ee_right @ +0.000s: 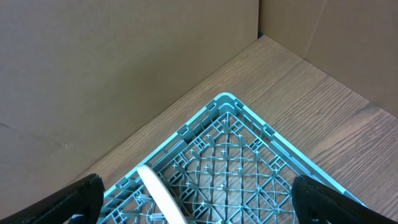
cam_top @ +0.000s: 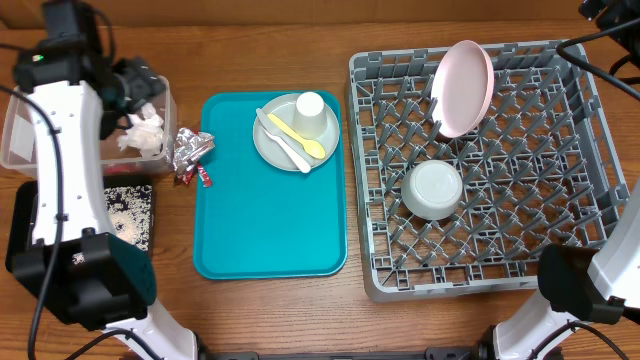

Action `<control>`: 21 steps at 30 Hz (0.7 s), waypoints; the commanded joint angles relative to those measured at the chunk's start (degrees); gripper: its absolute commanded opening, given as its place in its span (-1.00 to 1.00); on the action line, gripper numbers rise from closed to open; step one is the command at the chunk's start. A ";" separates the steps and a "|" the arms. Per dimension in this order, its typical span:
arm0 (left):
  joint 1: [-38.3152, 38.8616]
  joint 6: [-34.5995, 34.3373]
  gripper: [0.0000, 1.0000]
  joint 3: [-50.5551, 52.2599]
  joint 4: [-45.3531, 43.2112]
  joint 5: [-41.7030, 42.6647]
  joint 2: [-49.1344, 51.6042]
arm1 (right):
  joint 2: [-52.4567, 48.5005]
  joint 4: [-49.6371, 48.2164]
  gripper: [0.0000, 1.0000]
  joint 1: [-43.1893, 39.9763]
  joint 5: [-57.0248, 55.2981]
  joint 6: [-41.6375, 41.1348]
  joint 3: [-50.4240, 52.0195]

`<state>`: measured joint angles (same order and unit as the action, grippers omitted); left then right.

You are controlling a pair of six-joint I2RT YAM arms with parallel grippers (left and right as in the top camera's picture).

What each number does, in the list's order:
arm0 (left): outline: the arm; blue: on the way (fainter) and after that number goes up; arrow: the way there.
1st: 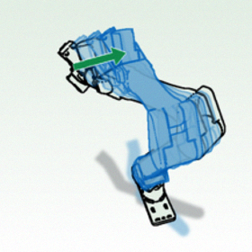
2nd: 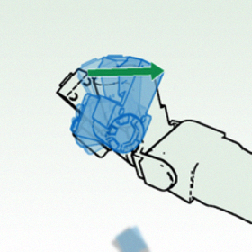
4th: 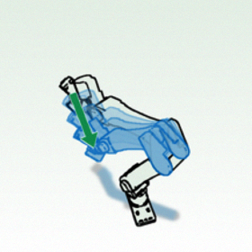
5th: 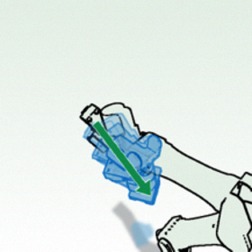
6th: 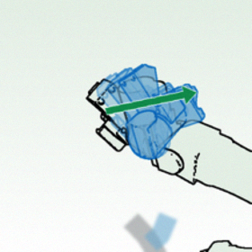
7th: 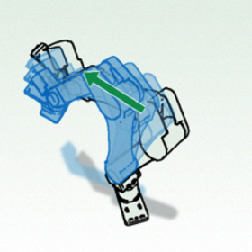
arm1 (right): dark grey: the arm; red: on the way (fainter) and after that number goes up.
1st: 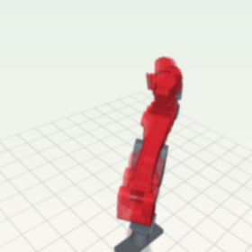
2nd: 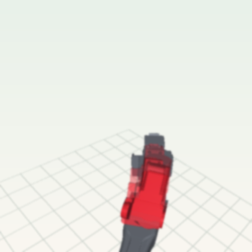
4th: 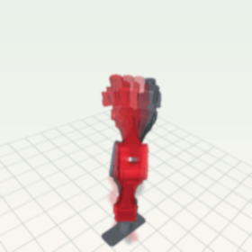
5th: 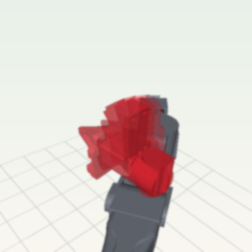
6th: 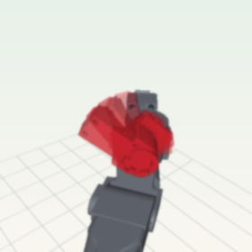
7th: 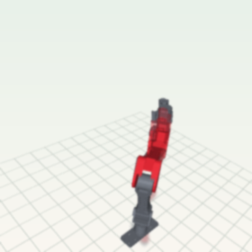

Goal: Sort waste into correct bins and load items into the dishwasher rack
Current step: 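Release the white tissue into the clear bin and return left gripper, then close the left gripper on the crumpled foil wrapper at the tray edge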

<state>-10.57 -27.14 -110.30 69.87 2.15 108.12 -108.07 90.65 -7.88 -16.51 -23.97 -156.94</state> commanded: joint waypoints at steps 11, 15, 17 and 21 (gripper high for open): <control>16.59 15.15 0.81 -0.37 3.48 -14.60 0.37 | 0.00 -0.24 1.00 -0.13 -0.57 -0.28 0.20; 17.00 18.75 0.82 -0.31 4.22 -16.79 2.16 | 0.00 -0.24 1.00 -0.13 -0.59 -0.28 0.20; 16.87 20.65 0.93 -0.26 4.76 -17.79 3.30 | 0.00 -0.24 1.00 -0.13 -0.57 -0.28 0.20; 17.11 27.61 1.00 -0.15 4.76 -13.92 7.15 | 0.00 -0.24 1.00 -0.13 -0.57 -0.28 0.20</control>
<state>6.35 -6.50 -110.30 74.78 -12.67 111.92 -108.07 90.67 -7.88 -16.51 -23.97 -156.94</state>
